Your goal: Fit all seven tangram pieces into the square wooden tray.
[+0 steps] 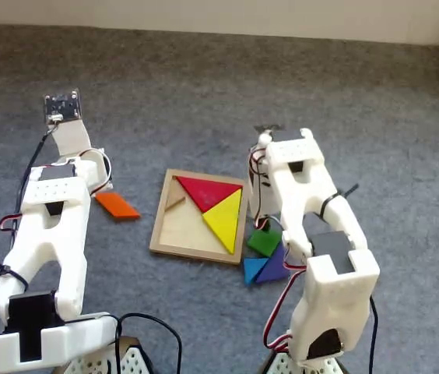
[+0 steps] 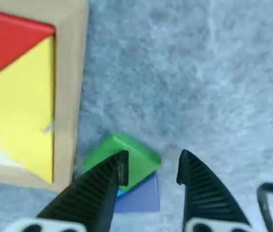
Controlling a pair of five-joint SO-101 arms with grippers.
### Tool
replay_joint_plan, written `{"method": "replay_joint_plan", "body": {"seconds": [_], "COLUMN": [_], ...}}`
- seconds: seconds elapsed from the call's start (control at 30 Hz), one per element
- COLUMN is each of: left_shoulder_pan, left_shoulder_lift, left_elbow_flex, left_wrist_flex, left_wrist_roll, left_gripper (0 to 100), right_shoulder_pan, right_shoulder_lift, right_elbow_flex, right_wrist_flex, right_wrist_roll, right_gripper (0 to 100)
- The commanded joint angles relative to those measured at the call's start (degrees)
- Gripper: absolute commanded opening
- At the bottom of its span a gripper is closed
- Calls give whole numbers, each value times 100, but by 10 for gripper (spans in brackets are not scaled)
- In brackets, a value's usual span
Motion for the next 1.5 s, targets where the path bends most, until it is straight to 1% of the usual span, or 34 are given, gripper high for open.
{"method": "replay_joint_plan", "body": {"seconds": [0.0, 0.13, 0.23, 0.33, 0.4, 0.47, 0.57, 0.73, 0.77, 0.9, 0.93, 1.17, 1.33, 1.47], "left_shoulder_pan": [-22, -22, -22, -22, -22, -22, -22, -22, -22, -22, -22, -22, -22, -22], "left_shoulder_lift": [-198, -198, -198, -198, -198, -207, -207, -198, -198, -198, -198, -198, -198, -198], "left_elbow_flex": [-75, -75, -75, -75, -75, -75, -75, -75, -75, -75, -75, -75, -75, -75], "left_wrist_flex": [-79, -79, -79, -79, -79, -79, -79, -79, -79, -88, -88, -88, -88, -88], "left_wrist_roll": [-97, -97, -97, -97, -97, -97, -97, -105, -105, -105, -105, -114, -114, -114], "left_gripper": [50, 50, 50, 50, 50, 50, 50, 50, 50, 50, 50, 50, 50, 50], "right_shoulder_pan": [31, 31, 4, -145, -198, -215, -215, -295, -312, -391, -444, -690, -716, -716], "right_shoulder_lift": [-101, -101, -215, -708, -1147, -1596, -2141, -2554, -2554, -2545, -2545, -2545, -2536, -2536], "right_elbow_flex": [-585, -822, -813, -725, -321, 145, 980, 2264, 2431, 2624, 2615, 2642, 2642, 2642], "right_wrist_flex": [488, 716, 857, 866, 813, 558, -163, -1341, -1481, -1604, -1596, -1604, -1604, -1727], "right_wrist_roll": [378, 598, 923, 1257, 1380, 1442, 1477, 1495, 1635, 2769, 2848, 2875, 2884, 2892], "right_gripper": [171, 171, 167, 166, 166, 166, 166, 166, 166, 166, 170, 174, 276, 286]}}
